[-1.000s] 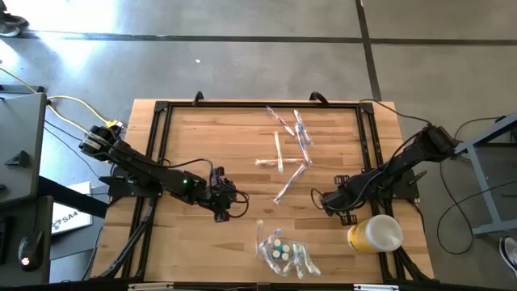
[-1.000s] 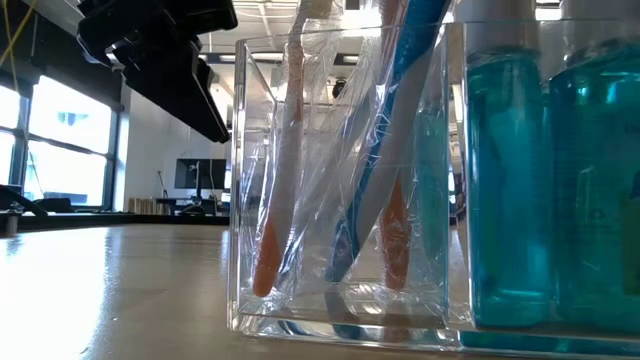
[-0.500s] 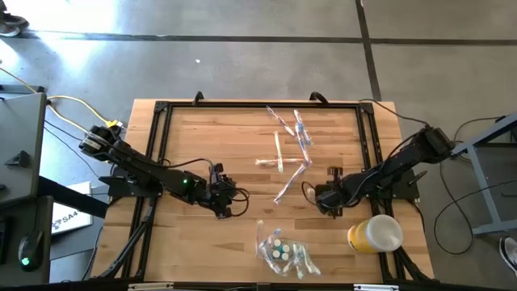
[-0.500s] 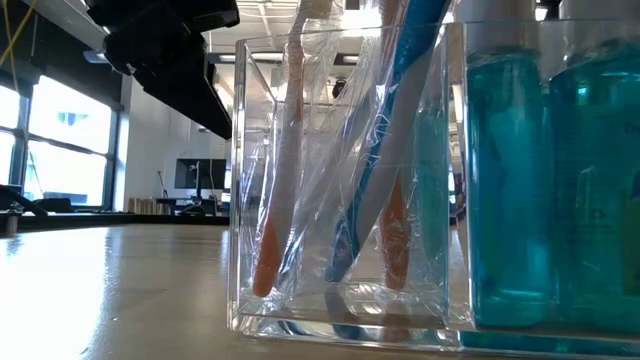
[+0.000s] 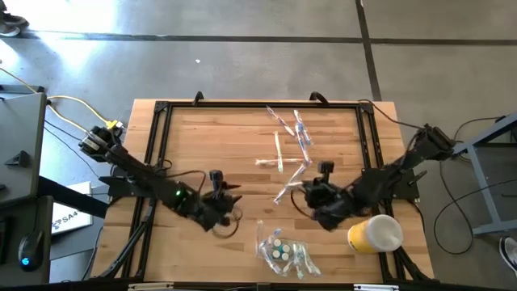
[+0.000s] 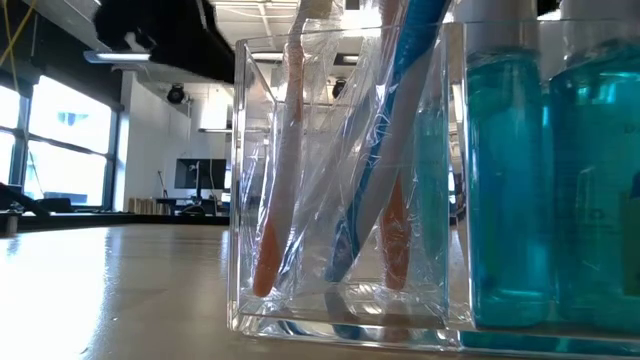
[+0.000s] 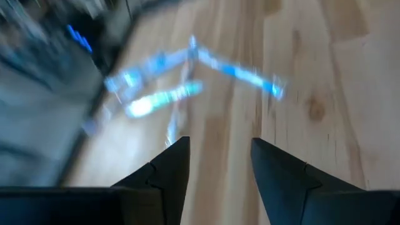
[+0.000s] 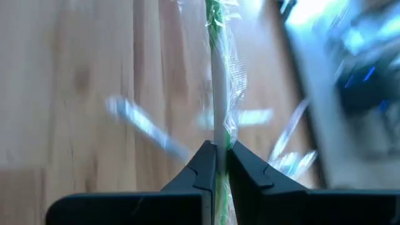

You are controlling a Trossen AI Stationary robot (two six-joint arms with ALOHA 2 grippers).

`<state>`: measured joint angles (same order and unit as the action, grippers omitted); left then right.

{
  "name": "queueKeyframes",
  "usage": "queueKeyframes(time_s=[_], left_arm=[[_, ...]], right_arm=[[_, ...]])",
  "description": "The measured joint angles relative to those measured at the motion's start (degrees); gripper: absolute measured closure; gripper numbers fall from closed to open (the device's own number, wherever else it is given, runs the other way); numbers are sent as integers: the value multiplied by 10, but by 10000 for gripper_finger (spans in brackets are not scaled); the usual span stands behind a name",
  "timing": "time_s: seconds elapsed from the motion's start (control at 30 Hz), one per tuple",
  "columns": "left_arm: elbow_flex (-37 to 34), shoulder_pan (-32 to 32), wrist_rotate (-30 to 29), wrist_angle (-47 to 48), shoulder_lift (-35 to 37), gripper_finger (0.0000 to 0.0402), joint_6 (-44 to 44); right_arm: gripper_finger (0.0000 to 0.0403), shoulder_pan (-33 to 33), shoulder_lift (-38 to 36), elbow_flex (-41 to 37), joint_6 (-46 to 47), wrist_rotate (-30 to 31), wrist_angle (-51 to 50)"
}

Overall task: Pick & Place toothbrushing station
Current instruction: Put the green toothbrush into the transparent organizer

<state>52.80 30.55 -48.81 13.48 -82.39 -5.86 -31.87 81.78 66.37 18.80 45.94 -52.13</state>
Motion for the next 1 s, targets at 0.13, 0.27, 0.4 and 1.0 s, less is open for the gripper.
queueKeyframes(time_s=[0.13, 0.27, 0.4, 1.0], left_arm=[[0, 62, -84, -81, 0, 239, 150], [0, 117, -168, -200, -8, 239, 326], [0, 147, -163, -349, -34, 239, 545], [156, 136, 19, -566, -188, 239, 1211]], right_arm=[[388, -72, 0, 63, -76, 105, 69], [388, -136, -1, 76, -203, 191, 253], [388, -158, 0, 63, -289, 114, 484], [389, -64, 12, 19, -159, -224, 696]])
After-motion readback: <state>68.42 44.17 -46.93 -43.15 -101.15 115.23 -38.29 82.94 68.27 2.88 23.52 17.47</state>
